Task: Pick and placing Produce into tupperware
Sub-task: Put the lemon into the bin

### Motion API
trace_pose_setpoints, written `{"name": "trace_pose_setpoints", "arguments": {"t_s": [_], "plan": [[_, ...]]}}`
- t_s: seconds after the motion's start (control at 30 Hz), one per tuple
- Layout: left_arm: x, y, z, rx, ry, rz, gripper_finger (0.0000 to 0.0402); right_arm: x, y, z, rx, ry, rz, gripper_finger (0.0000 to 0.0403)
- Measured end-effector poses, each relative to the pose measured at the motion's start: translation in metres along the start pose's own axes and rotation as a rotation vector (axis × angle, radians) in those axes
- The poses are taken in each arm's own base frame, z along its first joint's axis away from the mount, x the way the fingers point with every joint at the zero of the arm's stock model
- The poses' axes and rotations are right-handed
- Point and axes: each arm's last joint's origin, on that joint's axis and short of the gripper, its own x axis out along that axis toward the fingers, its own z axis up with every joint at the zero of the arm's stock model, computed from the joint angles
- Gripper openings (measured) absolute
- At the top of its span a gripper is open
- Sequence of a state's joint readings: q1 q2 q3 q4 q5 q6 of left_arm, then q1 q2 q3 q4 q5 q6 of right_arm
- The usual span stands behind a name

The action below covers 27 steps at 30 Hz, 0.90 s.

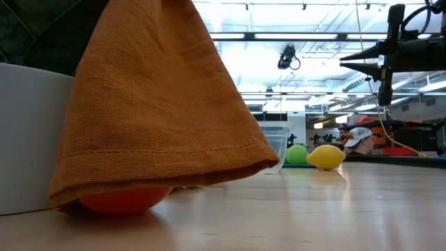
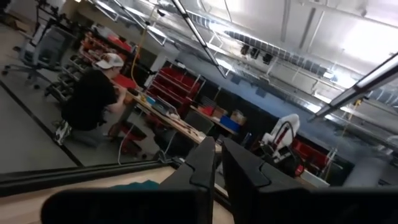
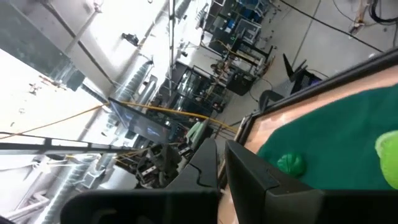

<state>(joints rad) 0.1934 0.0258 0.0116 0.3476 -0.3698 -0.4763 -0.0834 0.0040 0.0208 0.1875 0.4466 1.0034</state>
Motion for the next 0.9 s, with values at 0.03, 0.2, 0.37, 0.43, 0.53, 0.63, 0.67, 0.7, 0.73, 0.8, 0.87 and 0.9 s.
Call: {"name": "trace_pose_setpoints", "arguments": {"t_s": [0.03, 0.2, 0.37, 0.43, 0.53, 0.63, 0.67, 0.7, 0.73, 0.8, 0.87, 0.9], "plan": [[0.000, 0.000, 0.001, 0.020, -0.002, 0.004, 0.0039, 0.000, 0.000, 0.001, -0.004, -0.009, 0.001, 0.0001], [0.002, -0.005, 0.015, 0.166, -0.058, 0.014, 0.0039, 0.000, 0.002, 0.003, -0.028, -0.059, -0.009, 0.0008], [0.003, -0.001, 0.019, 0.154, -0.090, 0.069, 0.0043, 0.000, 0.001, 0.004, -0.017, -0.078, -0.020, 0.0016], [0.004, 0.002, 0.018, 0.089, -0.083, 0.093, 0.0043, 0.000, 0.002, 0.004, -0.002, -0.079, -0.017, 0.0017], [0.008, 0.005, 0.013, 0.044, -0.022, 0.098, 0.0043, 0.000, 0.002, 0.004, 0.015, -0.082, -0.012, 0.0016], [0.013, 0.007, 0.006, 0.040, 0.053, 0.090, 0.0044, 0.001, 0.005, 0.005, 0.025, -0.094, 0.007, 0.0017], [0.014, 0.008, 0.004, 0.040, 0.072, 0.092, 0.0045, 0.001, 0.006, 0.006, 0.027, -0.100, 0.016, 0.0017], [0.016, 0.008, 0.003, 0.040, 0.086, 0.094, 0.0045, 0.002, 0.007, 0.006, 0.025, -0.103, 0.024, 0.0017], [0.017, 0.009, 0.001, 0.041, 0.099, 0.093, 0.0045, 0.003, 0.008, 0.006, 0.019, -0.106, 0.032, 0.0017], [0.020, 0.009, -0.001, 0.043, 0.117, 0.086, 0.0044, 0.006, 0.011, 0.006, -0.003, -0.098, 0.039, 0.0017], [0.021, 0.009, -0.002, 0.044, 0.131, 0.079, 0.0042, 0.010, 0.020, 0.008, -0.048, -0.079, 0.030, 0.0017], [0.022, 0.009, -0.003, 0.045, 0.138, 0.076, 0.0041, 0.013, 0.025, 0.010, -0.079, -0.073, 0.024, 0.0017]]}}
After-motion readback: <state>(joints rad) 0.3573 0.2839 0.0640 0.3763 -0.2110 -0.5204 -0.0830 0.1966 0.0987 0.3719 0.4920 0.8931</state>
